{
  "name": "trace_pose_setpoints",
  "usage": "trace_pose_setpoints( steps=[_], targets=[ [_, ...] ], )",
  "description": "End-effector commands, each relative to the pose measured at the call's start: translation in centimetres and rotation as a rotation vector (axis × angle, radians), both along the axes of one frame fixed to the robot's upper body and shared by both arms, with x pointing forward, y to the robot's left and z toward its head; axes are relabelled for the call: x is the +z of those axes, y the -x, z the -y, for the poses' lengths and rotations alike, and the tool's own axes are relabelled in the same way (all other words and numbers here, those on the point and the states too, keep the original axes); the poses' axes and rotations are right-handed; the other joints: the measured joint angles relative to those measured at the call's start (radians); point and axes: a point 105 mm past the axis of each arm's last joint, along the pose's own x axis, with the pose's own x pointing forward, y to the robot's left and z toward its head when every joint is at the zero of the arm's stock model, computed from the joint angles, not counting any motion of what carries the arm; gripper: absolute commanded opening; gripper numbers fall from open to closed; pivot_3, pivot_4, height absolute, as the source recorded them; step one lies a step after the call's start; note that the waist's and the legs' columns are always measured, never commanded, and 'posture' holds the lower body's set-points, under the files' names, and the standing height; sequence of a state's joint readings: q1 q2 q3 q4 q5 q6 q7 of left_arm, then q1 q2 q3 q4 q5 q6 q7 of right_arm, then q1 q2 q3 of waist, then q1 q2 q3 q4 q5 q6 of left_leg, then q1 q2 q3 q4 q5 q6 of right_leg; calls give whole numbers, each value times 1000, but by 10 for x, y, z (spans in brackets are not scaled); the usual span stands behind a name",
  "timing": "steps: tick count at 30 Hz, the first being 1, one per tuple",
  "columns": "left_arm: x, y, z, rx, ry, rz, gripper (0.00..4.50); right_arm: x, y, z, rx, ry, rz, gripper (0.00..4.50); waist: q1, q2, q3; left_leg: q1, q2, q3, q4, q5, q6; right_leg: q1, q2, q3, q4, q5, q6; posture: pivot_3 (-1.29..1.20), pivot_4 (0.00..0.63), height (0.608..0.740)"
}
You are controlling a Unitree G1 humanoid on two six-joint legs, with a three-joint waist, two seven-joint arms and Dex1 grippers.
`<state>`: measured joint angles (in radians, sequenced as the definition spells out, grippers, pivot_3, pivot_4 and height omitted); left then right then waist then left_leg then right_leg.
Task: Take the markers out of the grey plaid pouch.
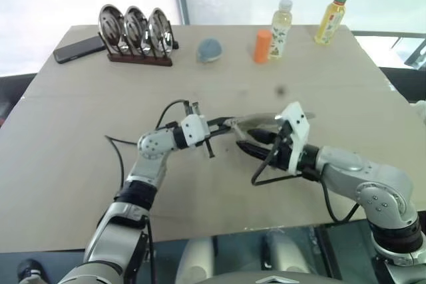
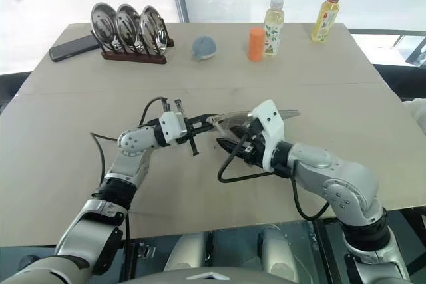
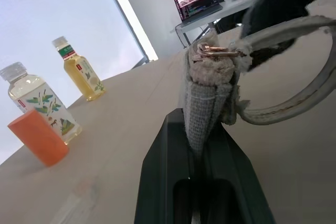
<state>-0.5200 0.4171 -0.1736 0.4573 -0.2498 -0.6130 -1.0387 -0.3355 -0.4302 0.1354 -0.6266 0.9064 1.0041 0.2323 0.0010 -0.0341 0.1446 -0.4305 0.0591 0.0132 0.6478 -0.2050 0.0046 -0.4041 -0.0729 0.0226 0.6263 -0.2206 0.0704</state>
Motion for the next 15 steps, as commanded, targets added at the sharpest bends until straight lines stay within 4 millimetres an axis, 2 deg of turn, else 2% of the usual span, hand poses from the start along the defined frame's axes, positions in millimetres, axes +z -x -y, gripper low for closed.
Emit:
trace_pose_setpoints(
  steps=[1, 2, 3, 5, 8, 11, 13, 15],
  targets=[
    [12, 2, 2, -1, 20, 49, 0, 8, 0, -4, 21, -5, 38, 748, -1, 0, 0, 0, 0, 0, 0, 0, 0, 0, 0, 0, 0, 0, 0, 0, 150, 740],
    [12, 2, 2, 1, 20, 49, 0, 7, -2, -3, 9, 6, 39, 308, -1, 0, 0, 0, 0, 0, 0, 0, 0, 0, 0, 0, 0, 0, 0, 0, 150, 740],
    [12, 2, 2, 1, 20, 50, 0, 5, -4, -1, -4, 17, 43, 77, 0, 0, 0, 0, 0, 0, 0, 0, 0, 0, 0, 0, 0, 0, 0, 0, 150, 740],
    [12, 3, 3, -2, 21, 49, 0, 4, -10, 8, -63, 41, 59, 77, 0, 0, 0, 0, 0, 0, 0, 0, 0, 0, 0, 0, 0, 0, 0, 0, 150, 740],
    [11, 6, 0, -14, 28, 22, 0, 9, -24, 40, -230, 85, 109, 77, 1, 0, 0, 0, 0, 0, 0, 0, 0, 0, 0, 0, 0, 0, 0, 0, 150, 740],
    [12, 9, -5, -23, 63, -50, 0, 17, -24, 88, -399, 166, 152, 77, 7, 0, 0, -1, 0, 0, 0, 0, 0, 0, 0, 0, -1, 0, 0, 0, 150, 740],
    [13, 18, -6, -61, 115, -141, 0, 23, -16, 133, -523, 279, 170, 77, 13, 1, 0, -1, 0, 0, -1, 0, 0, -1, 0, 0, -1, 0, 0, 0, 150, 740],
    [16, 25, -5, -93, 155, -215, 0, 29, -8, 155, -580, 344, 174, 77, 14, 2, 1, -1, 0, 1, -1, 0, 0, -1, -1, 0, -1, -1, -1, 0, 150, 740]
  ],
)
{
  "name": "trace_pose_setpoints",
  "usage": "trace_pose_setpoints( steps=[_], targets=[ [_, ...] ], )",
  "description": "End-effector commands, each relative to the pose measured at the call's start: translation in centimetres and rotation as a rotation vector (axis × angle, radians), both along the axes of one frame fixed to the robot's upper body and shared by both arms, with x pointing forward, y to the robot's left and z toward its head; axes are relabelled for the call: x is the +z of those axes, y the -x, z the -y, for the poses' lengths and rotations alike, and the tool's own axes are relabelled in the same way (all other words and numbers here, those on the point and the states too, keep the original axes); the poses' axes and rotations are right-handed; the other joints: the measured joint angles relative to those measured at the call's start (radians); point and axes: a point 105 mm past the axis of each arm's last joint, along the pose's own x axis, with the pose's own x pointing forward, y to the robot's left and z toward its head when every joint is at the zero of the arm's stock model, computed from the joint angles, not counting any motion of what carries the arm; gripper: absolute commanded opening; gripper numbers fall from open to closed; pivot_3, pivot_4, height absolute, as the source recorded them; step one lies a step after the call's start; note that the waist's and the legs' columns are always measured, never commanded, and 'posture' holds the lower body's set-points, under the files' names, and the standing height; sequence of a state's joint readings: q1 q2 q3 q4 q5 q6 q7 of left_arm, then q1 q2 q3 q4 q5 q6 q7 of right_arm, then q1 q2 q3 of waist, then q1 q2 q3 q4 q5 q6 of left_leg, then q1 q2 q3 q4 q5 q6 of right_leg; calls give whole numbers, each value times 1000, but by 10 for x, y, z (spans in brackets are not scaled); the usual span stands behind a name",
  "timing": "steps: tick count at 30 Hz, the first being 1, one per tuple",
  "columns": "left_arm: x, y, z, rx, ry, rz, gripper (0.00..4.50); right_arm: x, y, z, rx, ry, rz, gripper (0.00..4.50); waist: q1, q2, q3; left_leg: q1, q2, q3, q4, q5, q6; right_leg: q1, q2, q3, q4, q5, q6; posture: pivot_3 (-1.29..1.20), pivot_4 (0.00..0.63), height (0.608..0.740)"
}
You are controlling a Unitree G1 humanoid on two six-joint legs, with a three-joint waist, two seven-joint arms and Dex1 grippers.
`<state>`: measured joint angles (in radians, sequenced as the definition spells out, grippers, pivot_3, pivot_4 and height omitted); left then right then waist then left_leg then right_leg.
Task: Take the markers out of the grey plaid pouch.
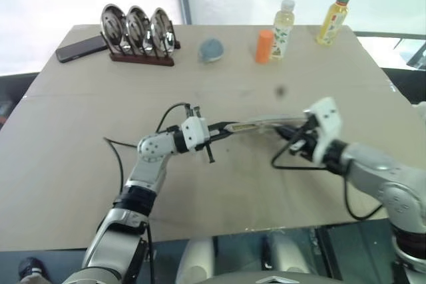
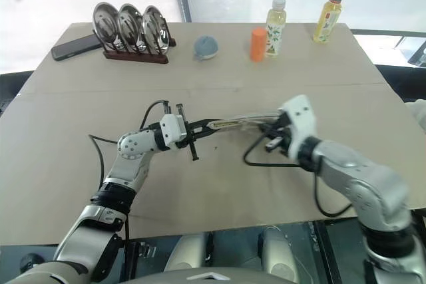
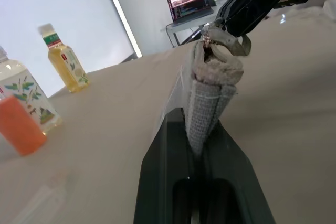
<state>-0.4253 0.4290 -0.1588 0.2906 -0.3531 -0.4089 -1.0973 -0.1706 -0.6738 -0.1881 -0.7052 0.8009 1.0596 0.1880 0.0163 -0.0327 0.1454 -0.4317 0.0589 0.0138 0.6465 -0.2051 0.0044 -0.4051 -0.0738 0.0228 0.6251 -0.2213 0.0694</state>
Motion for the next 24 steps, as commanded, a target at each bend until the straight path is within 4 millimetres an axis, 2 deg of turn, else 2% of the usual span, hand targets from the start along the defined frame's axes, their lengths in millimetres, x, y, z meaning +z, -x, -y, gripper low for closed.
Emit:
trace_pose_setpoints(
  steps=[1, 4, 7, 9, 11, 14, 16, 19, 22, 23, 24],
  targets=[
    [20, 12, -4, -42, 117, -91, 0, 31, 15, 48, -142, 116, 76, 77, -3, 1, 0, 0, 0, 0, 0, 0, 0, 0, 0, 0, 0, 0, 0, 0, 150, 740],
    [22, 19, -3, -52, 157, -163, 0, 40, 25, 62, -168, 161, 63, 77, -9, 2, 1, 2, 1, 0, -1, 0, 0, 0, 1, 1, 1, 0, 0, 0, 150, 740],
    [20, 22, -6, -32, 189, -220, 0, 40, 35, 74, -196, 218, 18, 77, -10, 2, 0, 4, 2, 0, 0, 0, 0, 1, 2, 1, 1, 0, 0, 0, 150, 740],
    [12, 24, -7, -12, 188, -247, 0, 37, 41, 71, -160, 270, 0, 77, -6, 2, 0, 4, 2, 0, 0, 0, 0, 1, 2, 1, 1, 0, 0, 0, 150, 740],
    [-5, 25, -8, 11, 169, -281, 0, 34, 48, 62, -82, 316, -14, 77, -5, 2, 0, 3, 2, 1, 0, 0, 0, 1, 2, 2, 0, 0, 0, 0, 150, 740],
    [-27, 31, -11, 32, 132, -322, 0, 38, 54, 52, -34, 301, 17, 999, -5, 2, 0, 2, 2, 2, 1, 0, 0, 0, 2, 2, -1, 0, 0, 0, 150, 740],
    [-30, 32, -13, 41, 143, -336, 0, 43, 59, 45, 4, 282, 26, 1937, -3, 2, 0, 2, 2, 2, 1, 0, 0, 0, 2, 2, -1, 0, 0, 0, 150, 740],
    [-29, 33, -13, 47, 157, -328, 0, 51, 67, 30, 92, 231, 39, 1937, -3, 2, 0, 2, 2, 2, 1, 0, 0, 0, 2, 2, -1, 0, 0, 0, 150, 740],
    [-28, 33, -11, 43, 154, -305, 0, 56, 62, 19, 121, 161, 59, 1099, -6, 2, 0, 3, 2, 2, 1, 0, 0, 0, 2, 2, -1, 0, 0, 0, 150, 740],
    [-26, 32, -10, 42, 156, -298, 0, 55, 61, 14, 138, 150, 56, 721, -5, 2, 0, 3, 2, 2, 1, 0, 0, 0, 2, 3, -1, 0, 0, 0, 150, 740],
    [-25, 32, -9, 40, 156, -289, 0, 55, 59, 10, 147, 142, 53, 134, -5, 2, 0, 2, 2, 2, 1, 0, 0, 0, 2, 3, -1, 0, 0, 0, 150, 740]
  ],
)
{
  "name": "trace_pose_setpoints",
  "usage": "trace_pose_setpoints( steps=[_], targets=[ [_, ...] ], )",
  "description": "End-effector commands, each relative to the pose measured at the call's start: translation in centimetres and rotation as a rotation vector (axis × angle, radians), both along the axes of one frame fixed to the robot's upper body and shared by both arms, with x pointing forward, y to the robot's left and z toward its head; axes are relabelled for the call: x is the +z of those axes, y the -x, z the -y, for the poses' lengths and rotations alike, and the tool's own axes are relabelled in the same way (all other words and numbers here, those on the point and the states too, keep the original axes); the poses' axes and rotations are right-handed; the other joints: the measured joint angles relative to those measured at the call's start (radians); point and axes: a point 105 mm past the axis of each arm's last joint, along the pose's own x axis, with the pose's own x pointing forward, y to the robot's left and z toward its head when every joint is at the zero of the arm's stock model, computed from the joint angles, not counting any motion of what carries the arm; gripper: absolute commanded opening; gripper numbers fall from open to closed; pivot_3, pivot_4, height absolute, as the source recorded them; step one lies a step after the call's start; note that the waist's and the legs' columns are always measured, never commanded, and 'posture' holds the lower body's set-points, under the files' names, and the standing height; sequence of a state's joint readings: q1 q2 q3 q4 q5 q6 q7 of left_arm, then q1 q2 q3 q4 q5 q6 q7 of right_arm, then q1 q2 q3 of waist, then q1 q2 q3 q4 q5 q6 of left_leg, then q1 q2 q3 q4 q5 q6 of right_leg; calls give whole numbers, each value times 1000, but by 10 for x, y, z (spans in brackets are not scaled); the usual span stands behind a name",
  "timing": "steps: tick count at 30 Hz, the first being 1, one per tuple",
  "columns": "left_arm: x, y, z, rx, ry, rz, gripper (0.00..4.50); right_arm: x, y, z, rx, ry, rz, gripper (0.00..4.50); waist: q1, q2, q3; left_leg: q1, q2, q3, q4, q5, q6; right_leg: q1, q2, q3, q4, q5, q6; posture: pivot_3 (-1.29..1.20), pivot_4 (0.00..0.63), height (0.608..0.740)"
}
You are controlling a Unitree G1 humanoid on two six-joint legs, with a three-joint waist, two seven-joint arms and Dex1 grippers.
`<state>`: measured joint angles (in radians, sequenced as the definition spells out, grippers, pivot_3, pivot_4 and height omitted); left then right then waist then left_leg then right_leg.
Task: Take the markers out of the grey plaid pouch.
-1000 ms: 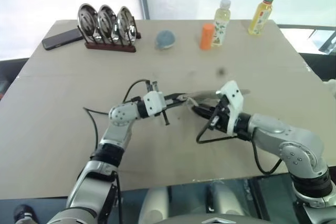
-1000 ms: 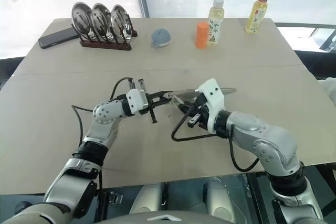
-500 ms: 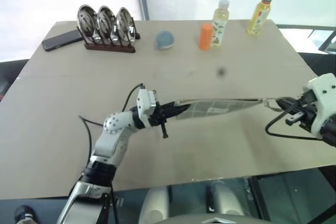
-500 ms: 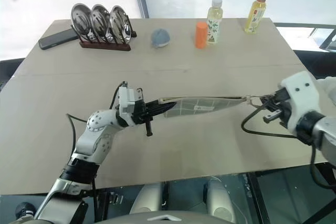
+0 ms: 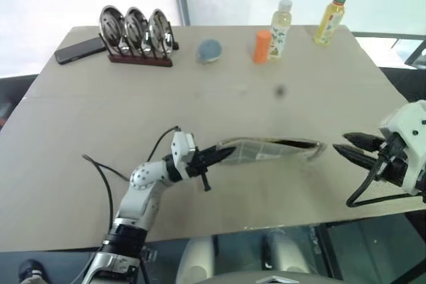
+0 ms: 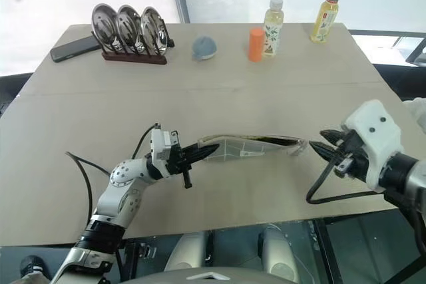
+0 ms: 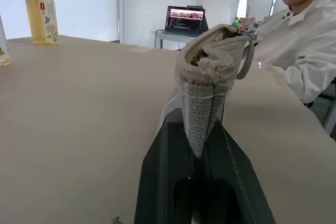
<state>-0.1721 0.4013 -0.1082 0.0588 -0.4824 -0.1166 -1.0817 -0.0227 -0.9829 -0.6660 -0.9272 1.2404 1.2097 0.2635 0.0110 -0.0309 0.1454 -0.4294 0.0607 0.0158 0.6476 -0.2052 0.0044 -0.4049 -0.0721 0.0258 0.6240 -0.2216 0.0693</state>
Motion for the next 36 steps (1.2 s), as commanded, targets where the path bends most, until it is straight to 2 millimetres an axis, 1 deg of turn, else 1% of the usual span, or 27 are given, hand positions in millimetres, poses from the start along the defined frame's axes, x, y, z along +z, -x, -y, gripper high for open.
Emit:
trace_pose_setpoints(
  steps=[1, 3, 5, 8, 12, 14, 16, 20, 22, 25, 32, 36],
  targets=[
    [6, -2, -1, 19, -7, 42, 0, 4, -5, -12, 30, -38, 13, 57, 1, 0, 0, 0, 0, 0, 0, 0, 0, 0, 0, 0, 0, 0, 0, 0, 150, 740],
    [9, -2, 1, 18, -8, 53, 0, -3, -11, -24, 48, -76, -6, 57, 1, 0, 0, -1, 0, 0, 0, 0, 0, 0, 0, 0, 0, 0, 0, 0, 150, 740],
    [13, -1, 3, 18, -5, 62, 0, -15, -15, -37, 69, -102, -43, 57, 1, 0, 0, -1, 0, 0, 0, 0, 0, -1, 0, 0, -1, 0, 0, 0, 150, 740],
    [18, -1, 6, 19, -2, 68, 0, -31, -21, -50, 82, -114, -93, 57, 3, 0, 0, -2, 0, 0, -1, 0, 0, -2, 0, 0, 0, 0, 0, 0, 150, 740],
    [32, 4, 15, 10, -1, 87, 0, -43, -29, -58, 83, -130, -125, 57, 3, 0, 0, -3, -1, 0, -1, 0, 0, -2, 0, 1, -1, 0, 0, 0, 150, 740],
    [40, 9, 20, 1, -4, 95, 0, -45, -33, -60, 83, -139, -125, 57, 3, 0, 0, -3, -1, 0, -1, 0, 0, -2, 0, 1, -1, 0, 0, 0, 150, 740],
    [45, 13, 23, -6, -10, 99, 0, -42, -36, -62, 92, -159, -116, 57, 2, 0, 0, -3, -1, 0, -1, 0, 0, -2, 0, 1, -1, 0, 0, 0, 150, 740],
    [51, 19, 26, -15, -21, 107, 0, -24, -35, -66, 138, -275, -102, 57, 1, 0, 1, -3, -1, 0, -2, 0, 0, -3, 0, 1, -1, 0, 0, 0, 150, 740],
    [52, 21, 26, -16, -24, 107, 0, -21, -34, -67, 149, -295, -104, 57, 3, 0, 1, -3, -1, 0, -3, 0, 0, -3, 0, 1, -1, 0, 0, 0, 150, 740],
    [54, 24, 27, -19, -26, 107, 0, -8, -33, -67, 167, -344, -89, 57, 2, 0, 1, -3, -1, 0, -3, 0, 0, -3, 0, 1, -1, 0, 0, 0, 150, 740],
    [56, 29, 30, -27, -29, 107, 0, 9, -35, -62, 167, -347, -56, 57, 2, 1, 1, -3, -1, 0, -3, 0, 0, -3, 0, 1, -1, 0, 0, 0, 150, 740],
    [55, 29, 31, -29, -34, 105, 0, 10, -38, -63, 170, -313, -60, 57, 2, 1, 1, -3, -1, 1, -3, 0, 0, -3, 0, 2, -1, 0, 0, 0, 150, 740]
  ],
)
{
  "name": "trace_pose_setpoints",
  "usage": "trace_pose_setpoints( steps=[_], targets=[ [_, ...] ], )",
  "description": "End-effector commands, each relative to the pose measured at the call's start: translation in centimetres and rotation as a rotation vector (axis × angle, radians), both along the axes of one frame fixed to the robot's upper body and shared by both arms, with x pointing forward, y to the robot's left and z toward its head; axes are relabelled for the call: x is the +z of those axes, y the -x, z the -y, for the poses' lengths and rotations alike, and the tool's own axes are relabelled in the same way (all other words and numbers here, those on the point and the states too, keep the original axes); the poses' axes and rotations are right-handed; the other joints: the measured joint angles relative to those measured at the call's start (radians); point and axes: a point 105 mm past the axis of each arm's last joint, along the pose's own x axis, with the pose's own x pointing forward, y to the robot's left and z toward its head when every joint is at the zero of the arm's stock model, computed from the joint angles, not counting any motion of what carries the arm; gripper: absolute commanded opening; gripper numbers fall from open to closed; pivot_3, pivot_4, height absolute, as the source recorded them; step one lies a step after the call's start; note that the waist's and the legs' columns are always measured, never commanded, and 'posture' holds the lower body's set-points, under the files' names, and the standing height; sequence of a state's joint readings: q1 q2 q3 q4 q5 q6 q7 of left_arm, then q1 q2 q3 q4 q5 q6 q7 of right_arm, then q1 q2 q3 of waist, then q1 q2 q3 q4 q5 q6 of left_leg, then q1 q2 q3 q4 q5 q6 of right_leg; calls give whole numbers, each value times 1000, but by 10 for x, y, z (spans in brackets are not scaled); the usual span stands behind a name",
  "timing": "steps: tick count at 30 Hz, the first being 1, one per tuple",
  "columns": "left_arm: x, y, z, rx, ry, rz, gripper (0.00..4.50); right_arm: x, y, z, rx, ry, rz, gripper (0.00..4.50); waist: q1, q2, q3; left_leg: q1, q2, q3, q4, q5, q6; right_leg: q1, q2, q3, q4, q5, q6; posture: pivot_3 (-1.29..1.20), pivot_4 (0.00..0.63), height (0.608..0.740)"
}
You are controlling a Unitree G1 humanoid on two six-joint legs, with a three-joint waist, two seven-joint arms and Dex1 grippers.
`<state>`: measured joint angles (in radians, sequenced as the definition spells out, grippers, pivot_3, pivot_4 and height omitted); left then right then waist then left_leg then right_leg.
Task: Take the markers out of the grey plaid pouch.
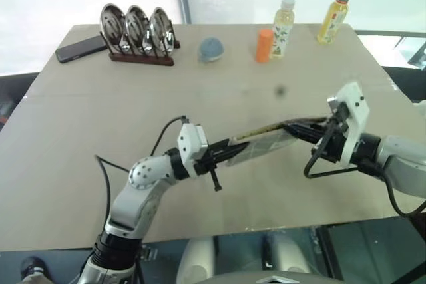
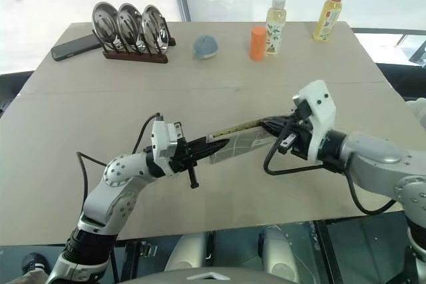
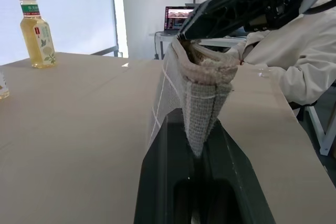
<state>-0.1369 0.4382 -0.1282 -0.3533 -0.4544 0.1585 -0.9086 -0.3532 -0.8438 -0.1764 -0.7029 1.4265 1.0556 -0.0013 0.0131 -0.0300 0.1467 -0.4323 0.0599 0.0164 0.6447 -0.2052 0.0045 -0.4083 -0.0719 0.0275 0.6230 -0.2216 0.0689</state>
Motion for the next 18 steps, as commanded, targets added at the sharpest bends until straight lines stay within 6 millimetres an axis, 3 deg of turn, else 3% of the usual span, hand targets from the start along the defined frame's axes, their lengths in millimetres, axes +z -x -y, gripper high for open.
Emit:
trace_pose_setpoints(
  steps=[1, 8, 18],
  targets=[
    [8, 6, 4, -24, 15, 44, 0, 9, -2, 0, 5, 4, 38, 57, 0, 0, 0, 0, 0, 0, 0, 0, 0, 0, 0, 0, 0, 0, 0, 0, 150, 740],
    [-4, 3, -6, -19, 11, 36, 0, -12, 3, -4, 73, 130, -29, 57, 0, 0, 0, 0, 0, 1, -1, 0, 0, -1, 0, 1, 0, 0, 0, 0, 150, 740],
    [-3, 12, -6, -22, 20, 43, 0, -8, 6, -5, 103, 154, -14, 57, 1, 0, 0, -1, 0, 1, -2, 0, 0, -1, 0, 1, -1, 0, 0, 0, 150, 740]
  ],
)
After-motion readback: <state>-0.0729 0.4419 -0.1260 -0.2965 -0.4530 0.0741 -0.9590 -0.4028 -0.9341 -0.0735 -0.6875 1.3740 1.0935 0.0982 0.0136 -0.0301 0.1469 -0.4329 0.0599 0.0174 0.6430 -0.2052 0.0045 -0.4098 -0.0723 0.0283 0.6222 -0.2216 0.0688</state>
